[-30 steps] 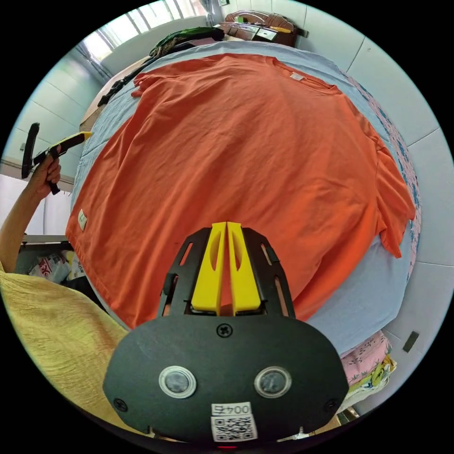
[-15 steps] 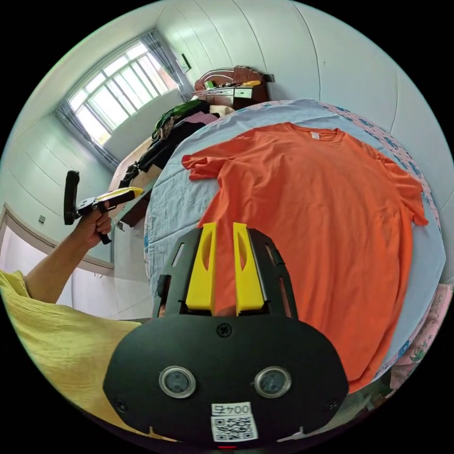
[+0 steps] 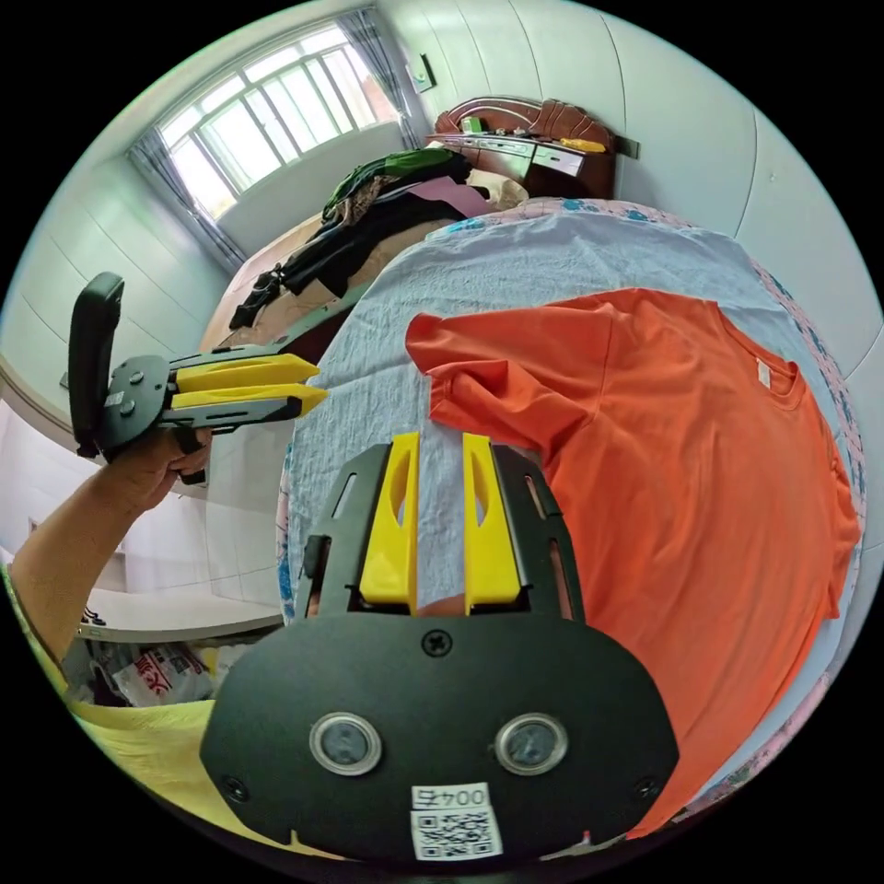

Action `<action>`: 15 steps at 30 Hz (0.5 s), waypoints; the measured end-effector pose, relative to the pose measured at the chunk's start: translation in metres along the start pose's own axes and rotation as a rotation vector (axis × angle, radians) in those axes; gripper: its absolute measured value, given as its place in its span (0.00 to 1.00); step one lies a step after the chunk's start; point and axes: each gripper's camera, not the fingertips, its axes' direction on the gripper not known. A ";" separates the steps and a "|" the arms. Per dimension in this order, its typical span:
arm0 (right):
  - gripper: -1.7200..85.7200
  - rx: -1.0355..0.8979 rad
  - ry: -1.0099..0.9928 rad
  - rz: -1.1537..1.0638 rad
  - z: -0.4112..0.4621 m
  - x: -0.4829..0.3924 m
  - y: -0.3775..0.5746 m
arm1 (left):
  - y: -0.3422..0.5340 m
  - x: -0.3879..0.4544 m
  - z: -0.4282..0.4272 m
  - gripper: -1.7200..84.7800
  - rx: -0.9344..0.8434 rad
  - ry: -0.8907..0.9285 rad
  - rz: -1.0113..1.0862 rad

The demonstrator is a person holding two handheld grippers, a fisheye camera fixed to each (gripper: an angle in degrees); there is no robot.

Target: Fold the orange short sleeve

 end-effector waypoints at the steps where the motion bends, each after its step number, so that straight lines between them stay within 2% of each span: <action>1: 0.12 -0.013 0.017 0.007 0.010 -0.002 -0.011 | -0.009 -0.005 0.007 0.11 0.007 -0.004 0.067; 6: 0.12 -0.078 0.108 0.067 0.055 -0.014 -0.042 | -0.038 -0.025 0.045 0.14 -0.037 0.035 0.290; 11: 0.04 -0.162 0.304 0.064 0.086 -0.029 -0.057 | -0.055 -0.035 0.072 0.14 -0.069 0.068 0.465; 15: 0.02 -0.091 0.255 0.187 0.058 -0.021 -0.044 | -0.061 -0.042 0.083 0.14 -0.055 0.087 0.520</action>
